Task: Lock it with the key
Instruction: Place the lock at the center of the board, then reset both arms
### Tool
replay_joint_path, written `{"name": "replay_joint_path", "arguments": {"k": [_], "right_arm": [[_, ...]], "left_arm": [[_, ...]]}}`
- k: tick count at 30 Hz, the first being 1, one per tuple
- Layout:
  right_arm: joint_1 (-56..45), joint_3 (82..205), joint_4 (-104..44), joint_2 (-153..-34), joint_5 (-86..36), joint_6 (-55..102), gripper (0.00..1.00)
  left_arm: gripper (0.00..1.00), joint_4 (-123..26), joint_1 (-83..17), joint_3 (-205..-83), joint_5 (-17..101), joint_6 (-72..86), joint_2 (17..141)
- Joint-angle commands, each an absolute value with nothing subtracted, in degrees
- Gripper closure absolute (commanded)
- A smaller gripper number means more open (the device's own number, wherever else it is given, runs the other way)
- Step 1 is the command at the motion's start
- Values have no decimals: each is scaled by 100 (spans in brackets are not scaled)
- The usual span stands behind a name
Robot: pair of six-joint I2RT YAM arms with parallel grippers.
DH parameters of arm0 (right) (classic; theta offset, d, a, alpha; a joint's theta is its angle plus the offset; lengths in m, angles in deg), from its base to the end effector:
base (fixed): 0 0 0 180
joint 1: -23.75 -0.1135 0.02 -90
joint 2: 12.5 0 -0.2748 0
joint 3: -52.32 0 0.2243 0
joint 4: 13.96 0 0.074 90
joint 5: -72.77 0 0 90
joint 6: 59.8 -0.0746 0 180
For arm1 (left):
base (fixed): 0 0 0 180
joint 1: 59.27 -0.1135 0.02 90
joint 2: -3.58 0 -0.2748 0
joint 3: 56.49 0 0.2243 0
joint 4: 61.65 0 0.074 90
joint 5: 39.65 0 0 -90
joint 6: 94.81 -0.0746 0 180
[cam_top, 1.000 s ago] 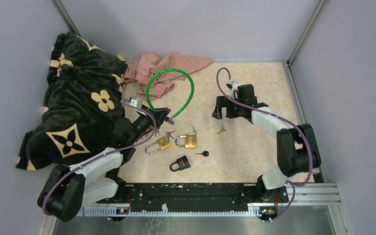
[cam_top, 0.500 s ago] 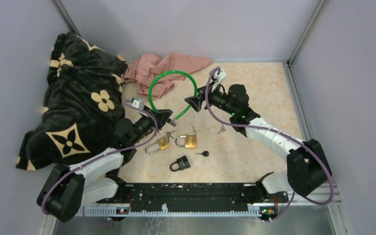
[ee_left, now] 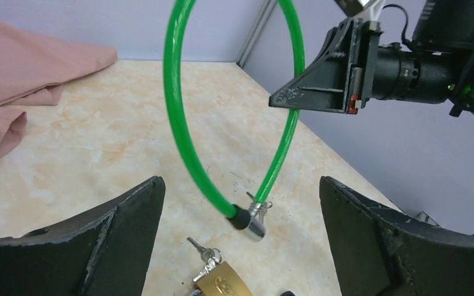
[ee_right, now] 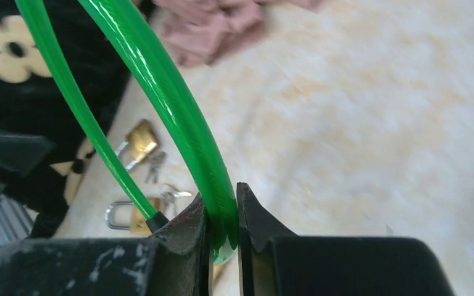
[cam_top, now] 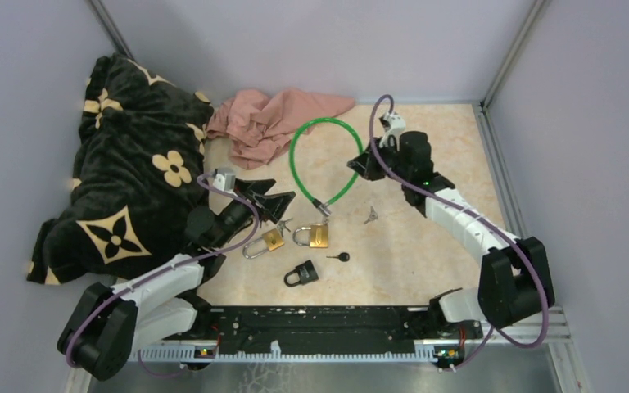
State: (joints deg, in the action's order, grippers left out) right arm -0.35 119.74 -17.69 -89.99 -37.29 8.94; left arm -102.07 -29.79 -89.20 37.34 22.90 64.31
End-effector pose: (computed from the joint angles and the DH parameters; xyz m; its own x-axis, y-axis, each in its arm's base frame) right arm 0.2828 0.1545 0.3082 -0.4523 0.1708 -0.8754 -0.5619 0.7077 0.4284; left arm 0.1893 -0.1263 0.2793 -0.1465 -0.4376 -0.8871 0.6809 0.6060 -0.4114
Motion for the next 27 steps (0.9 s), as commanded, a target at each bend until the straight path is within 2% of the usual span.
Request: {"name": "replay_joint_path", "arguments": {"k": [1, 6, 10, 11, 12, 13, 14, 15, 21, 27], "right_arm": [[963, 12473, -4089, -8765, -4314, 949, 100], [1963, 12232, -5290, -9082, -4829, 1585, 100], [2241, 12115, -5614, -9684, -4573, 1870, 100], [2254, 12103, -5529, -9805, -4491, 1832, 90], [2258, 12108, -5423, -9904, -4496, 1797, 77], [2255, 12167, -5363, -10003, -4496, 1796, 55], [2256, 12282, -5437, -10098, -4345, 1809, 16], [2260, 12448, -5594, -10159, -4124, 1846, 3], [2255, 13144, -6122, -9709, -1706, 1796, 2], [2251, 11966, -4840, -8288, -564, 1231, 2]], "left_arm": [[2, -10452, -2947, -8747, 3940, 2200, 6245], [2, -10528, -2938, -8656, 3953, 2259, 6209], [2, -10428, -2940, -8626, 4155, 2269, 6162], [1, -10380, -2941, -8625, 4217, 2264, 6146], [1, -10361, -2940, -8623, 4270, 2261, 6138], [2, -10353, -2938, -8617, 4298, 2249, 6121], [2, -10345, -2938, -8616, 4319, 2231, 6104], [2, -10331, -2938, -8618, 4339, 2220, 6079], [1, -10360, -2939, -8506, 4783, 1997, 5979], [2, -10500, -2952, -8459, 5288, 853, 5843]]}}
